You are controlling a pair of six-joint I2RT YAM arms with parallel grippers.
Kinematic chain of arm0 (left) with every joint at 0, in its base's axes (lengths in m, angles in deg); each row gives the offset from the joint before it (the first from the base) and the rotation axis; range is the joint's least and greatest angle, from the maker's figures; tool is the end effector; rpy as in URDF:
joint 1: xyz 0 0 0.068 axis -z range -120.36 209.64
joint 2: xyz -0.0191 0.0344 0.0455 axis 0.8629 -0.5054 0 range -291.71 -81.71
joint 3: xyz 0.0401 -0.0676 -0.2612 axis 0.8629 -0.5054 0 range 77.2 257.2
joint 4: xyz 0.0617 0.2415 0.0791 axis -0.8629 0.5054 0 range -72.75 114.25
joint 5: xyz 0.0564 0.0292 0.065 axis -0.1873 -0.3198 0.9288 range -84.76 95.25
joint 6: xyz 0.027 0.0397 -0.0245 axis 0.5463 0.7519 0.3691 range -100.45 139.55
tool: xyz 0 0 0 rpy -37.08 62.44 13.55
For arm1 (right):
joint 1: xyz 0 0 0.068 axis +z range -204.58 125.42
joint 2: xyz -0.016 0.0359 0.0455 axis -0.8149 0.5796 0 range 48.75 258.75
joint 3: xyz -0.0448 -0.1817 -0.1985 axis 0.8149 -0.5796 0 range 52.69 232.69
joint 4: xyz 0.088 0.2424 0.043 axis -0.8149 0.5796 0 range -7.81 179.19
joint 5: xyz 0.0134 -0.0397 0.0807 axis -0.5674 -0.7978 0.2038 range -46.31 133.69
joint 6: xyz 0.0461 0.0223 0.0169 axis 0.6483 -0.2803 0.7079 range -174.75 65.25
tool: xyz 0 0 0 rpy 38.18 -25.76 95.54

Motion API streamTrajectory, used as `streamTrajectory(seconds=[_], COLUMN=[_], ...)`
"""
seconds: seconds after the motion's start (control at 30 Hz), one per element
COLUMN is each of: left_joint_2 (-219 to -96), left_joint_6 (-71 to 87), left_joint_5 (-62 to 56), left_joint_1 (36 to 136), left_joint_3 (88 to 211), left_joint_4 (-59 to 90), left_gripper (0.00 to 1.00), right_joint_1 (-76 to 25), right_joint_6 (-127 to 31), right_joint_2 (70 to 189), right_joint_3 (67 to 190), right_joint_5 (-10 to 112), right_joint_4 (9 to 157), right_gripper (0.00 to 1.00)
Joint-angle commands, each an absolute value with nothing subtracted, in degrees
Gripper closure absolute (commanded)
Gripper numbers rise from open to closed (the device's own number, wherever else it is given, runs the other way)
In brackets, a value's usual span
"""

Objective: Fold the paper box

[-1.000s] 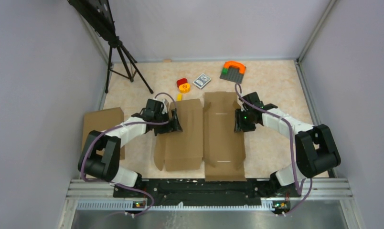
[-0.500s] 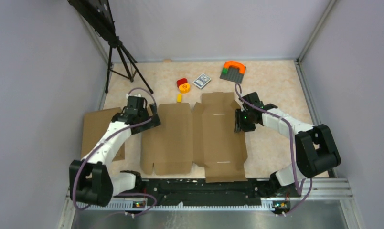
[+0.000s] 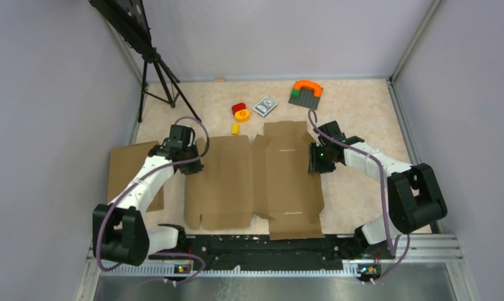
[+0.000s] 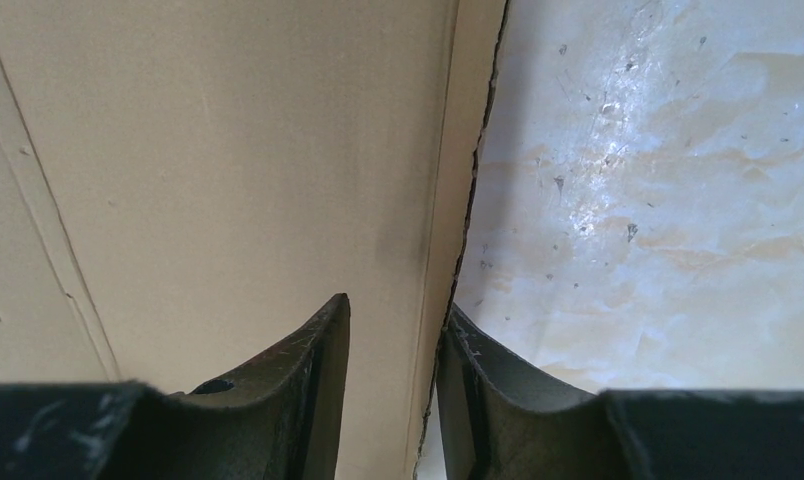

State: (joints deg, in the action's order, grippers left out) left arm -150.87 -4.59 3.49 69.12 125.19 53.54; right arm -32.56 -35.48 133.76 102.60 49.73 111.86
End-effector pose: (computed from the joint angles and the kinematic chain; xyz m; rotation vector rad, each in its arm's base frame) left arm 0.2318 -0.0398 0.2353 -0.3197 2.5750 -0.2571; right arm 0.2569 0.1077 0.1857 -0.0984 2.7433 0.3521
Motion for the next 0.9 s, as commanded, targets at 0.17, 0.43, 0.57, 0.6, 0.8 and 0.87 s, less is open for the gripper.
streamTrajectory(seconds=[0.17, 0.43, 0.57, 0.6, 0.8, 0.87], left_joint_2=[-154.64, -156.32, -158.11, -158.65, -162.64, -165.03], left_joint_6=[-9.53, -15.03, -14.99, -14.92, -14.45, -13.8], left_joint_5=[16.12, 28.03, 26.79, 26.66, 25.77, 23.01], left_joint_1=[68.77, 68.23, 67.99, 67.99, 67.99, 67.99], left_joint_3=[123.88, 121.07, 120.59, 120.64, 121.84, 122.35], left_joint_4=[53.73, 53.44, 52.51, 52.5, 53.05, 52.8], left_gripper=[1.0, 1.0, 1.0, 1.0, 1.0, 0.99], right_joint_1=[-31.72, -31.73, -31.72, -31.66, -31.73, -31.63], right_joint_6=[-35.04, -35.31, -35.32, -35.26, -35.23, -35.34], right_joint_2=[132.86, 132.77, 132.92, 132.91, 133.18, 133.31], right_joint_3=[103.06, 102.98, 102.86, 102.76, 102.54, 102.53], right_joint_5=[48.8, 49.43, 49.74, 49.86, 50.24, 50.65], right_joint_4=[111.85, 112.06, 111.81, 111.72, 111.37, 111.22], right_gripper=[0.67, 0.68, 0.68, 0.68, 0.68, 0.68])
